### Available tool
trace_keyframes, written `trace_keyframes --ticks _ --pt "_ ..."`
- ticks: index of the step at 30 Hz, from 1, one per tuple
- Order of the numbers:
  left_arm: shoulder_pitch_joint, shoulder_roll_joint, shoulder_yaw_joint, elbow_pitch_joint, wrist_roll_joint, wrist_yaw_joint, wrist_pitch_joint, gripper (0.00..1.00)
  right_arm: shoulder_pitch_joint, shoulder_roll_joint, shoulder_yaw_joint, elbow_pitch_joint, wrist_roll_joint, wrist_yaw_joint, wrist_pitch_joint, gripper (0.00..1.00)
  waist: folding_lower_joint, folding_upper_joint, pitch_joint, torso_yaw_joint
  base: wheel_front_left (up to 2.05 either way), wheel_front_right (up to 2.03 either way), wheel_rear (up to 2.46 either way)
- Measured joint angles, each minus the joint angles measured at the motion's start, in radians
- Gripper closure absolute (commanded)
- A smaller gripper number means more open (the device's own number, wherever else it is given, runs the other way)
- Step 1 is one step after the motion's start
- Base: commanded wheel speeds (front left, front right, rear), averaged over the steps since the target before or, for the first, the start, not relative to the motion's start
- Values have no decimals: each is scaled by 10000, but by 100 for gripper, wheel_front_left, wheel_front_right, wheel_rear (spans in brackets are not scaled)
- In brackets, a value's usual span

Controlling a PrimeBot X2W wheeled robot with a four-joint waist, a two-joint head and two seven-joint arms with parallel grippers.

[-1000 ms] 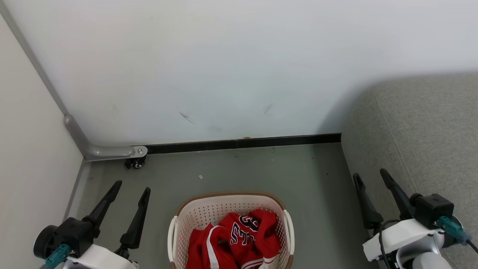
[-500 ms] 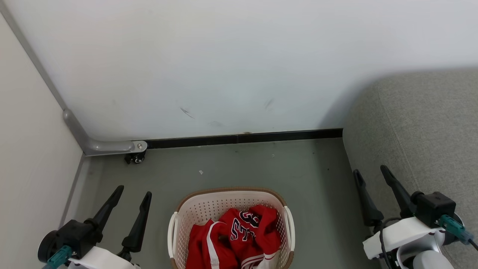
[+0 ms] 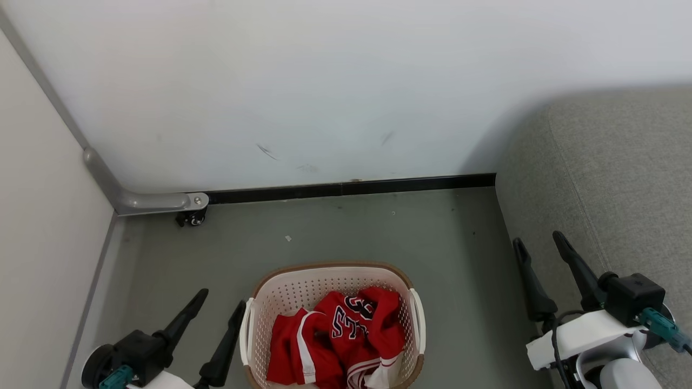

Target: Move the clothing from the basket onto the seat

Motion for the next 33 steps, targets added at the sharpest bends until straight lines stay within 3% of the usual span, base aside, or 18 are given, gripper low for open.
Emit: trace_keyframes --ticks 18,33 --pt "-524 454 -1578 445 -343 0 0 0 -567 -15 345 -364 2 0 -13 0 -1 0 777 -218 0 0 0" --pt "-1522 1358 -3001 880 -261 0 0 0 -1829 -59 1381 -1060 -4 0 -27 0 -1 0 1782 -507 0 0 0"
